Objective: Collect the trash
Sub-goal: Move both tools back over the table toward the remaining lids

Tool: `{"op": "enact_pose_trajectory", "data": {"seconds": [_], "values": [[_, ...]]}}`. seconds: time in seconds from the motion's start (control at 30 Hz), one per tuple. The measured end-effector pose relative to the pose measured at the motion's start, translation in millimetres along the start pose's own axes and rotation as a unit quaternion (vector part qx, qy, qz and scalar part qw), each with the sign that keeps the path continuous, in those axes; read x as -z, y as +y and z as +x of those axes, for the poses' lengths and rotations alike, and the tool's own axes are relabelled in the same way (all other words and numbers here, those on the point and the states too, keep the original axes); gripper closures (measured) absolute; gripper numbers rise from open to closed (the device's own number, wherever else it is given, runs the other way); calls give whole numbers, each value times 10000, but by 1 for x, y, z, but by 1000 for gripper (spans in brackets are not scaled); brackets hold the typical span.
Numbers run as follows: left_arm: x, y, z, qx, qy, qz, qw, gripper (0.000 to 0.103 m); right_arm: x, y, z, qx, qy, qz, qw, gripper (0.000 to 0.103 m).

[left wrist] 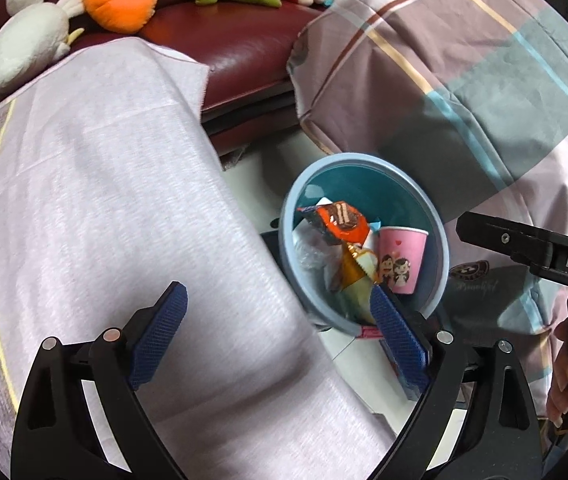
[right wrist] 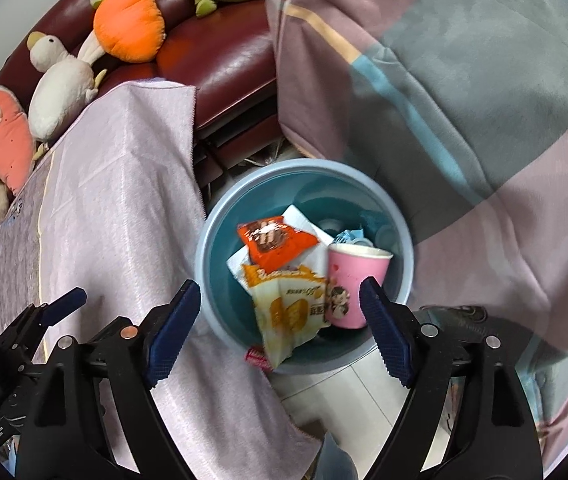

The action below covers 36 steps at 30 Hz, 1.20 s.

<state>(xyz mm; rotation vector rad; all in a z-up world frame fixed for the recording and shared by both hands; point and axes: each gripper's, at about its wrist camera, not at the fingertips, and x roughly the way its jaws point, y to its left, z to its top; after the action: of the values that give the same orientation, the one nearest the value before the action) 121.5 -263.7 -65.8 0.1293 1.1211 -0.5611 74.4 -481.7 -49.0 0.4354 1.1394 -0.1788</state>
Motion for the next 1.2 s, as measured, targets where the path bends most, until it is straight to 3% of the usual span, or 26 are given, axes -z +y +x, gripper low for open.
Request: {"op": "enact_pose_trajectory", "data": {"seconds": [0.7,1.03,1.2], "values": [[72,104,-90,-279,-544,-902,9940,9,54,129,-26,-219,-2,-1017,9946,25],[127,173,-138,-535,-791,-1454,9847,9,89,223,-34,-417,54,-1723,9841,25],[164,222,-165,-722,-914,-1879,9753,9,117,284,-23,-596,259,-2176,9739,25]]}}
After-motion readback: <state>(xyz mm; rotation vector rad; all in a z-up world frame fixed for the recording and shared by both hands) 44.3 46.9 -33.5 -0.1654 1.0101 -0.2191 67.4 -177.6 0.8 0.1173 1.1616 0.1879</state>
